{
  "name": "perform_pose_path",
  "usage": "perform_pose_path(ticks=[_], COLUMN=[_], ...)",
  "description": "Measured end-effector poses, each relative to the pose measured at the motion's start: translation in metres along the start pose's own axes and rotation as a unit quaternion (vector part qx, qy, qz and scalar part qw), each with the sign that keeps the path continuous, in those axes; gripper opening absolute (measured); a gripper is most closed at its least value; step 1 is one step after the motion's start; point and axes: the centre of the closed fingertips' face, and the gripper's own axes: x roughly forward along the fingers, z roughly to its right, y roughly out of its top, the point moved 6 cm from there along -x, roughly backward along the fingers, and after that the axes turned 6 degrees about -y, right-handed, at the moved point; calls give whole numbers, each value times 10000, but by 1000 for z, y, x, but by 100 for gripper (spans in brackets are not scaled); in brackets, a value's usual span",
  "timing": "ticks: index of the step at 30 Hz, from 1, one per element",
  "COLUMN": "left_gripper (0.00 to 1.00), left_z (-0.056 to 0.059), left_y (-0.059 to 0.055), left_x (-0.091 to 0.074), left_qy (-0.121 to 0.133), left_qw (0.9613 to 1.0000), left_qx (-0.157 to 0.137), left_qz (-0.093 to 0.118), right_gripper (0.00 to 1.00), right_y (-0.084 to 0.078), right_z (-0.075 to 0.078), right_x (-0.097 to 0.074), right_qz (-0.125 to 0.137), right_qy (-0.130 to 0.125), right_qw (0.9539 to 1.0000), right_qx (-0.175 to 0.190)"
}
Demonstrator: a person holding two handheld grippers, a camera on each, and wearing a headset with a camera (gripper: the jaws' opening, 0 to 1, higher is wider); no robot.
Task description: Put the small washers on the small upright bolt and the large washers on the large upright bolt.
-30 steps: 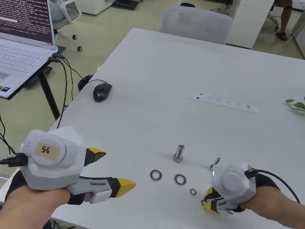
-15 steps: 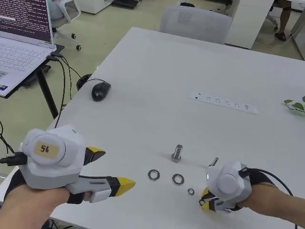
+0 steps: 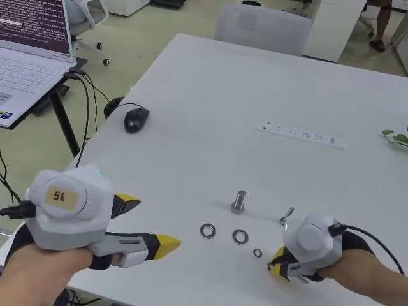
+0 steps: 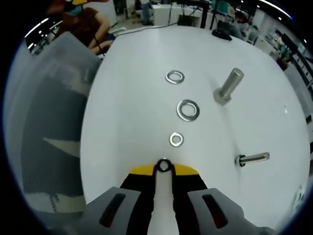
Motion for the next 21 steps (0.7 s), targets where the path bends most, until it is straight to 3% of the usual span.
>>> perform_pose_path(ticks=[5, 14, 21], left_gripper=[63, 63, 63], left_z=[0, -2, -2], left_y=[0, 2, 4], left_x=[0, 2, 4], left_qy=[-8, -17, -28], left_qw=[10000, 10000, 10000], left_qx=[0, -7, -9], left_qz=[6, 26, 36], right_gripper=[13, 13, 13], right_y=[-2, -2, 7], right_z=[11, 56, 87], right_x=[-8, -39, -60], right_qz=[63, 207, 357], right_qy=[-149, -664, -1014], right_qw=[9995, 9955, 9907], right_qx=[264, 642, 830])
